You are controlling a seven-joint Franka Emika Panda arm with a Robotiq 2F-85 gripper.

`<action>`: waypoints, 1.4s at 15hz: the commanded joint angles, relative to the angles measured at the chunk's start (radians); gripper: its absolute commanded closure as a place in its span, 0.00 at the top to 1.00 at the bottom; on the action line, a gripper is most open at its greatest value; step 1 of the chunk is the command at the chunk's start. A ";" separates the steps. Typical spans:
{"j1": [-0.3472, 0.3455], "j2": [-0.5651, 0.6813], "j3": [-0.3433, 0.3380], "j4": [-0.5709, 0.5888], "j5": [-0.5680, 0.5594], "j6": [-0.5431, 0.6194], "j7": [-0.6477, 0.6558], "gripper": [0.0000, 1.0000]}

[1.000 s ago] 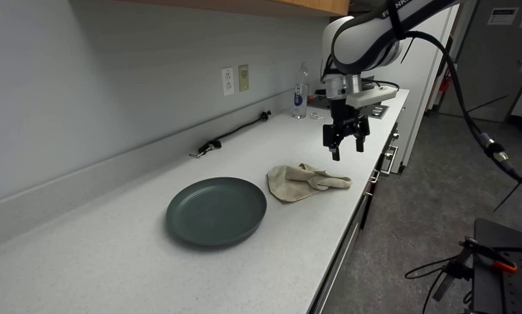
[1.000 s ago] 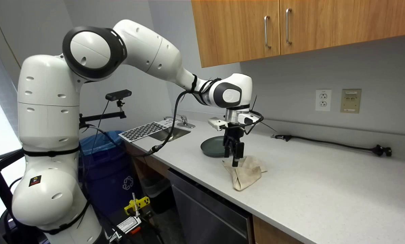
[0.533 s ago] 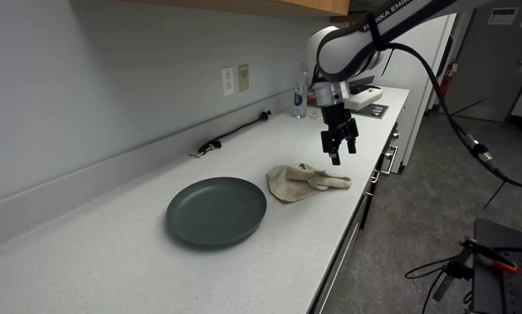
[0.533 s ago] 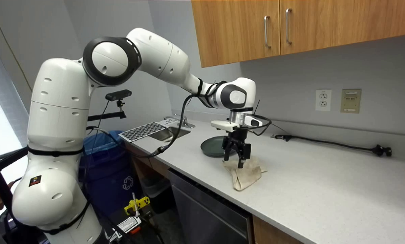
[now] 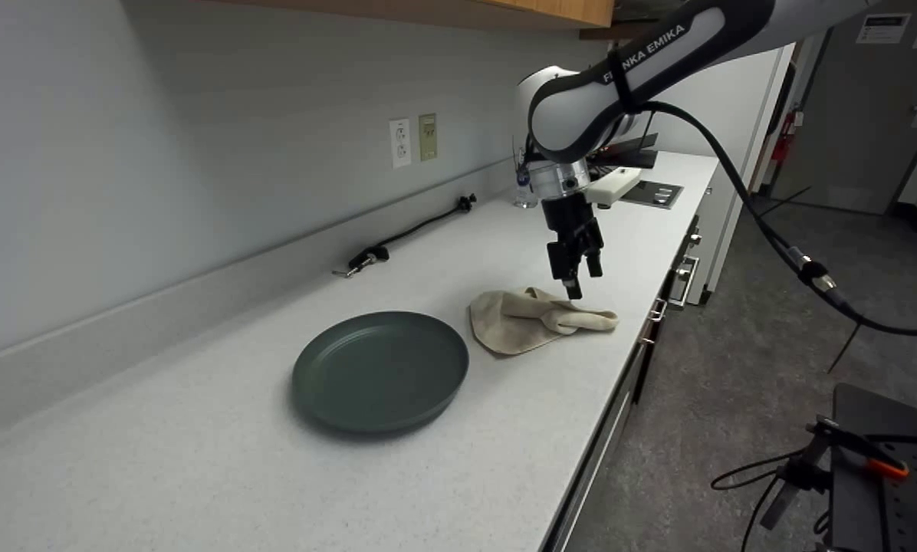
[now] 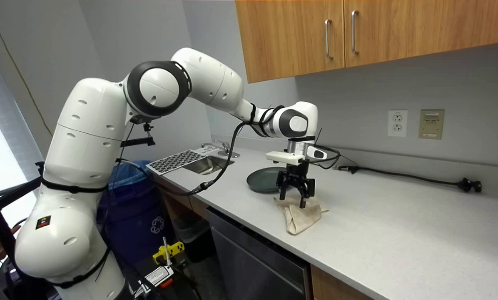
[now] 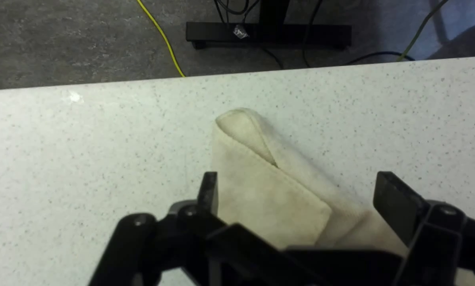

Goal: Lay the white cloth flat on the countertop

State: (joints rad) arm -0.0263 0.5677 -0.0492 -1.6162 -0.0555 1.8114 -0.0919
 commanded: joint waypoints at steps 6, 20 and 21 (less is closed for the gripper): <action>-0.008 0.107 0.015 0.119 -0.014 -0.012 -0.016 1.00; -0.019 0.142 0.011 0.145 -0.011 -0.015 -0.012 0.35; -0.020 0.143 0.010 0.147 -0.011 -0.015 -0.011 0.29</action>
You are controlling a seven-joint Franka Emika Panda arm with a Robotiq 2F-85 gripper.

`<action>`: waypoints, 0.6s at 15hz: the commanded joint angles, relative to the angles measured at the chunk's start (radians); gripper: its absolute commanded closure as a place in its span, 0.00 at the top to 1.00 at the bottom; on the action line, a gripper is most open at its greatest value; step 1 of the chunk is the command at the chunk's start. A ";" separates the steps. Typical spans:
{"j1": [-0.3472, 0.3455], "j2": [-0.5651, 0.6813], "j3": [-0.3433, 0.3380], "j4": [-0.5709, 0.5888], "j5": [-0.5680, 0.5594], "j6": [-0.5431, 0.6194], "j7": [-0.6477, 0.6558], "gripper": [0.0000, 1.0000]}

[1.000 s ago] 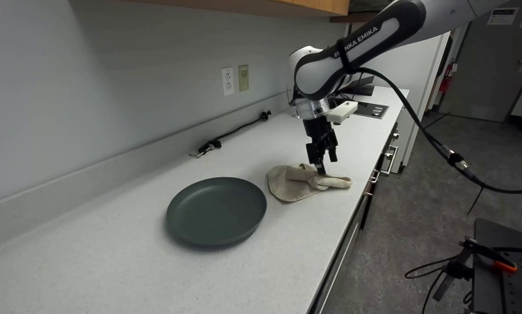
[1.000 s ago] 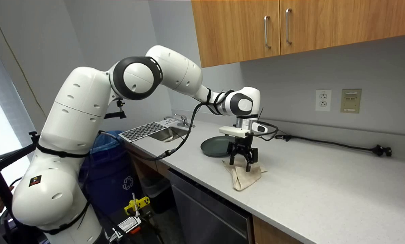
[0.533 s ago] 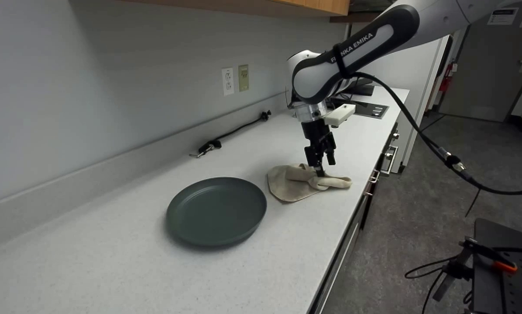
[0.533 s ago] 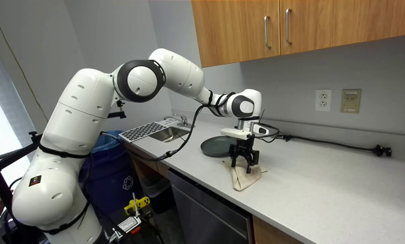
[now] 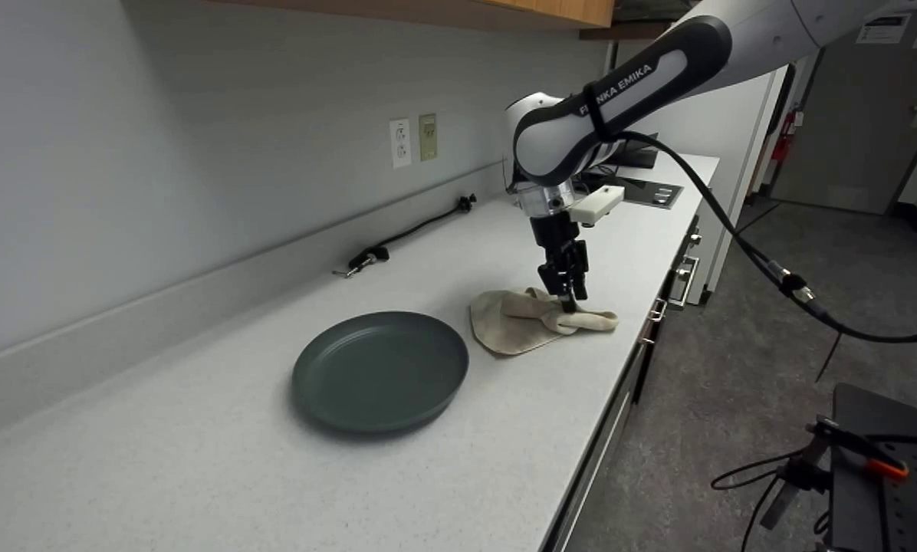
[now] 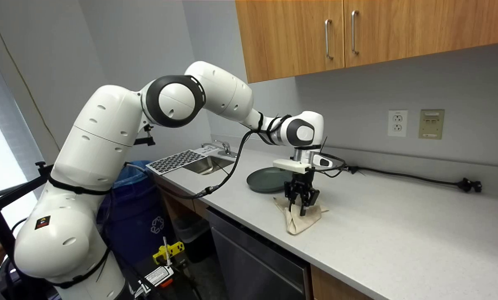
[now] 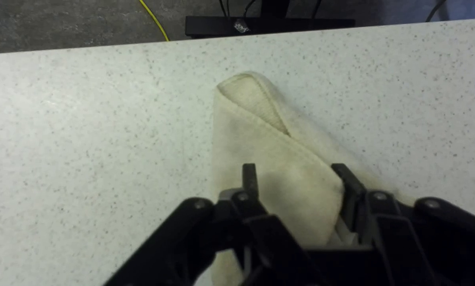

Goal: Lay the white cloth flat on the countertop

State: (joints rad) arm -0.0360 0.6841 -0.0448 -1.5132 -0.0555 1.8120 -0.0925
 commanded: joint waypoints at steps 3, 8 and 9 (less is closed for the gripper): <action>-0.012 0.023 0.005 0.040 -0.009 -0.016 -0.007 0.06; -0.014 -0.004 -0.015 0.033 -0.022 -0.029 0.016 0.01; -0.013 -0.012 -0.025 0.032 -0.031 -0.030 0.029 0.01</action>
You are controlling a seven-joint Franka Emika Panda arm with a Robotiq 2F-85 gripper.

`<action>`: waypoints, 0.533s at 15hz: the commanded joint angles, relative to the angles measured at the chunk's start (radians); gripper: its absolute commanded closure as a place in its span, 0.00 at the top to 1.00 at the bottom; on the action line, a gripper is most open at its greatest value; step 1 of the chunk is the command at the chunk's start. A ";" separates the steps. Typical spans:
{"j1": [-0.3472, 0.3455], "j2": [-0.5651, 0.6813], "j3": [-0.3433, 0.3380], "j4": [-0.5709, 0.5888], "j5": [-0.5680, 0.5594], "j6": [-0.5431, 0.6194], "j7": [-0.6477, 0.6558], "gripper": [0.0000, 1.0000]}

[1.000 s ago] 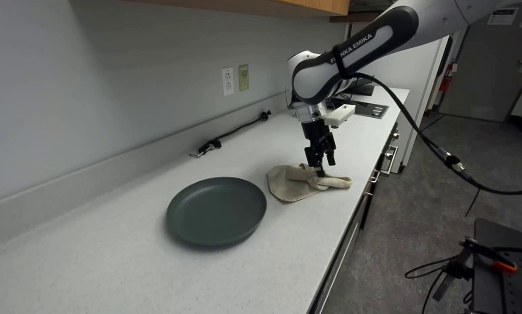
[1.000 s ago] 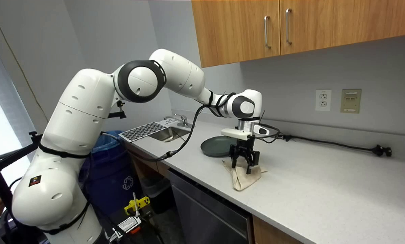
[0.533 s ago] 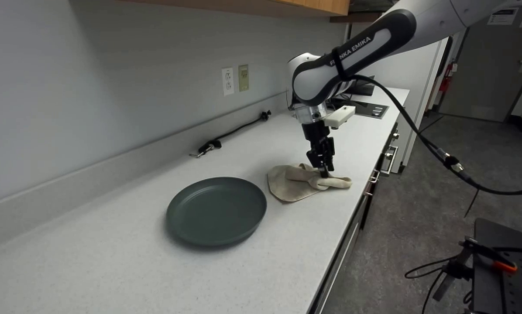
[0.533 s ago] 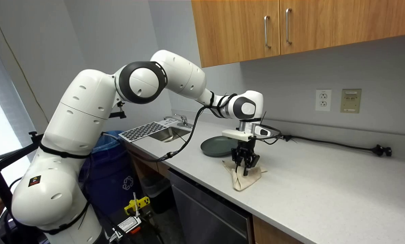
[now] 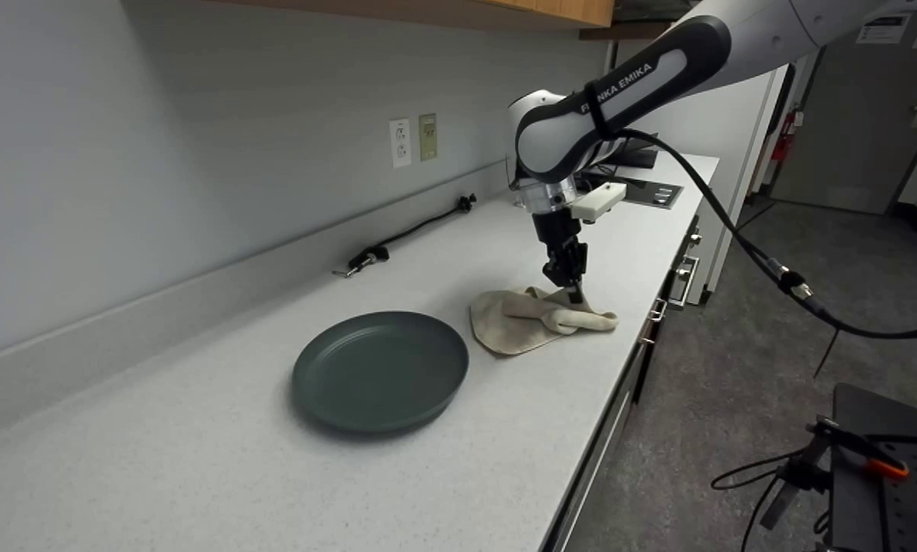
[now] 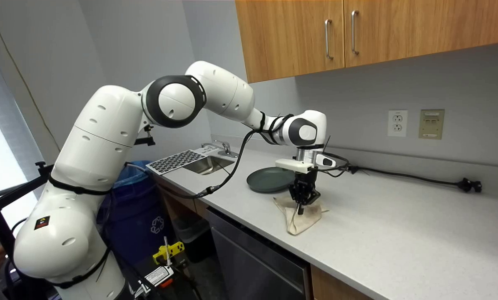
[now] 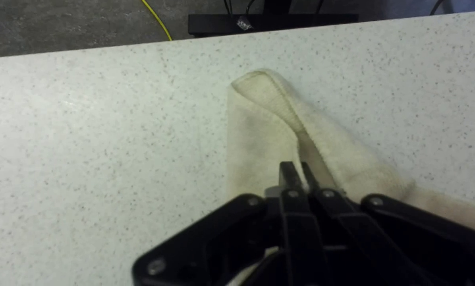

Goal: Lay the white cloth flat on the countertop

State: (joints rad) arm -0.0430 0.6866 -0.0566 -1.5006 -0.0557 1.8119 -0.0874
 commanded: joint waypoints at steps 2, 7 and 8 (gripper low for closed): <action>-0.006 -0.028 -0.036 0.020 -0.049 -0.028 0.054 0.01; -0.003 -0.022 -0.106 0.055 -0.121 -0.015 0.188 0.01; 0.001 -0.014 -0.121 0.067 -0.140 -0.006 0.229 0.01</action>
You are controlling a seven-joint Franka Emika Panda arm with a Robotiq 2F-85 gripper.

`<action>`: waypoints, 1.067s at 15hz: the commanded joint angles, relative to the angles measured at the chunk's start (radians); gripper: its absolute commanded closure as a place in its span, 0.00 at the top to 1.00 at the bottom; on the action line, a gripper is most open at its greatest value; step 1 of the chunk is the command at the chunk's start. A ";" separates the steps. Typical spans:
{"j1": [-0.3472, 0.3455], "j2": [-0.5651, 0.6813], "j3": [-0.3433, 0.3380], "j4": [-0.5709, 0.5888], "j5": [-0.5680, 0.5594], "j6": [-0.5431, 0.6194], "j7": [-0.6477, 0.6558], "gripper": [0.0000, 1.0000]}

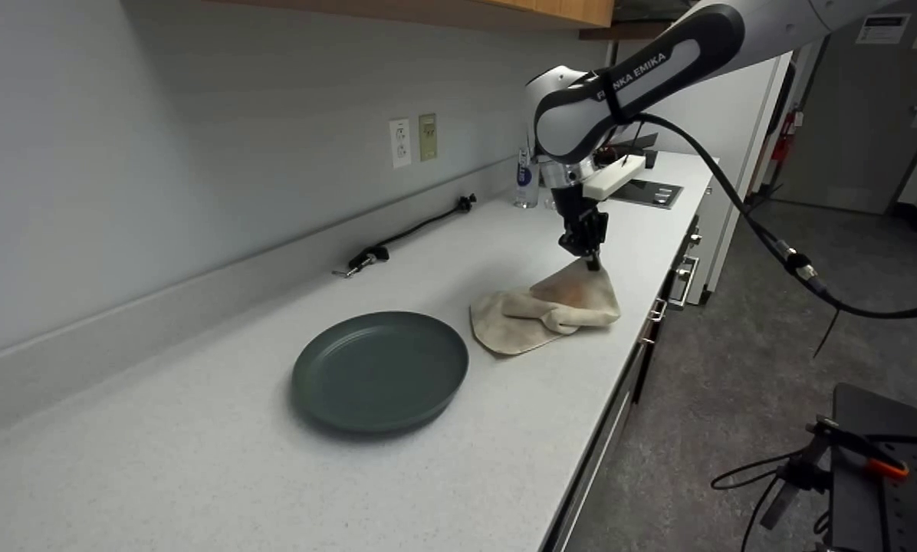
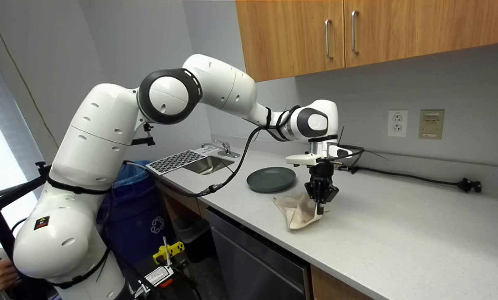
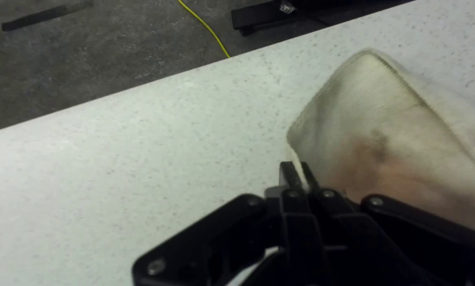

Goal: Lay the white cloth flat on the countertop

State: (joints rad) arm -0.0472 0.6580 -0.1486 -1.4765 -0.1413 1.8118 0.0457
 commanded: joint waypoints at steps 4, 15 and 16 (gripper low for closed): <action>0.008 0.045 -0.063 0.094 -0.106 -0.014 0.228 0.01; 0.057 0.090 -0.151 0.138 -0.298 0.065 0.545 0.01; 0.061 0.093 -0.156 0.139 -0.318 0.068 0.563 0.01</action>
State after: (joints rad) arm -0.0161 0.7178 -0.2653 -1.3785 -0.3970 1.8684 0.5490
